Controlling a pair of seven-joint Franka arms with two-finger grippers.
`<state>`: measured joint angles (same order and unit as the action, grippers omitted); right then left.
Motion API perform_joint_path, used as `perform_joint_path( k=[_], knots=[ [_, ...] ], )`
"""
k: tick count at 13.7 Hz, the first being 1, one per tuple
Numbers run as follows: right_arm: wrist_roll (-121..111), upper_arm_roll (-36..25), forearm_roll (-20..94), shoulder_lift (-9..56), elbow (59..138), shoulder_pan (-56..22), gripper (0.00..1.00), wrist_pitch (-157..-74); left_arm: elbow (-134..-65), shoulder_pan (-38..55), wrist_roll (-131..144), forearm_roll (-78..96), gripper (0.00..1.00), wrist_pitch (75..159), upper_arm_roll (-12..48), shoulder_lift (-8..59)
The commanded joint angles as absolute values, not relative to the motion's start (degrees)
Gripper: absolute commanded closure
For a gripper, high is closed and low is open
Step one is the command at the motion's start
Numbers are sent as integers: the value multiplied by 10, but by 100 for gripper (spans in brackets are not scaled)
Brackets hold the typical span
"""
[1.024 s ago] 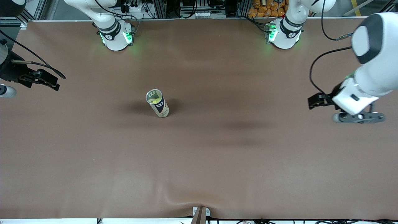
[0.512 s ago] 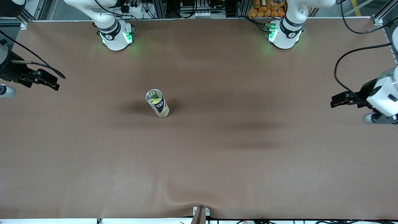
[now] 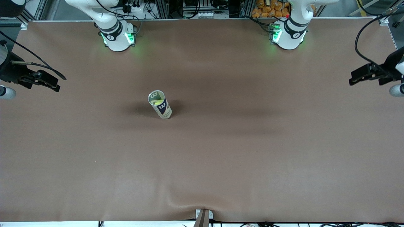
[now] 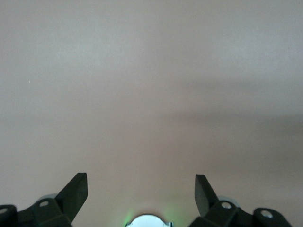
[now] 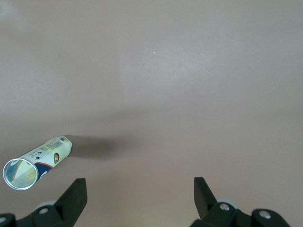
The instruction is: Insert tennis ball vertically with right arm
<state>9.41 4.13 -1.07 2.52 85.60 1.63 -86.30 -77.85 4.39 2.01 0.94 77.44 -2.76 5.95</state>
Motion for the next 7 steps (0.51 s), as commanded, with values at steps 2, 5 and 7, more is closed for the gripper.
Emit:
perform_joint_path(
  k=[2,5,7],
  knots=[
    [87,42,-11,16,862,21,0,-860,-789,40,18,-2,0,737,-19,30],
    [87,42,-11,16,862,21,0,-861,-788,38,12,0,0,737,-18,30],
    [87,42,-11,16,862,21,0,-861,-788,38,12,1,0,737,-19,32]
  ],
)
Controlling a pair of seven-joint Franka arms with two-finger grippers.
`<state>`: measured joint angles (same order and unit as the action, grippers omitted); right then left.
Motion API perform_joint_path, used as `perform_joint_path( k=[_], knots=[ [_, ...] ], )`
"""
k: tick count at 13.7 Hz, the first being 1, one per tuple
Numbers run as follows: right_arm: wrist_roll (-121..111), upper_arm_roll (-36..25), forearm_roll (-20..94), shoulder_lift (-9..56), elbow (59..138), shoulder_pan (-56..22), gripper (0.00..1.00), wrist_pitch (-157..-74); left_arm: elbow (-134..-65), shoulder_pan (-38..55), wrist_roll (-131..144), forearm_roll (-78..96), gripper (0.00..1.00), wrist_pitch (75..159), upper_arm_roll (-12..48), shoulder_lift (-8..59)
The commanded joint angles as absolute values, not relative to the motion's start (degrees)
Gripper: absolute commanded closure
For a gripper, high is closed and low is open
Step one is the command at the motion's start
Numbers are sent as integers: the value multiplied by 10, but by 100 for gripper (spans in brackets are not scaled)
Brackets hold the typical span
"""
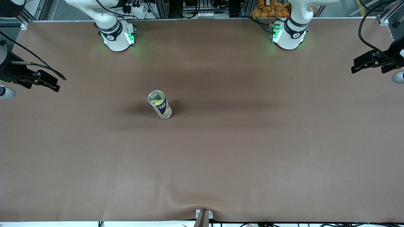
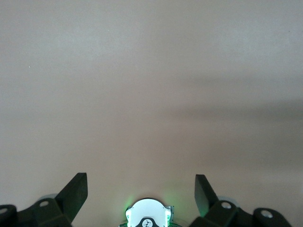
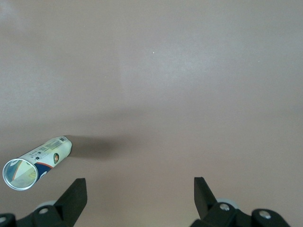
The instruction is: Insert tennis ball vertically with right arm
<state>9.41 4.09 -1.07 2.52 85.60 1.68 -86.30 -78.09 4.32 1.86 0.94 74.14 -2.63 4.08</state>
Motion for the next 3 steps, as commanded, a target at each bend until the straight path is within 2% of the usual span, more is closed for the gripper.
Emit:
perform_joint_path(
  k=[1,3],
  knots=[
    [87,42,-11,16,862,21,0,-861,-788,38,12,1,0,737,-19,33],
    [87,42,-11,16,862,21,0,-861,-788,36,12,5,0,738,-19,33]
  ],
)
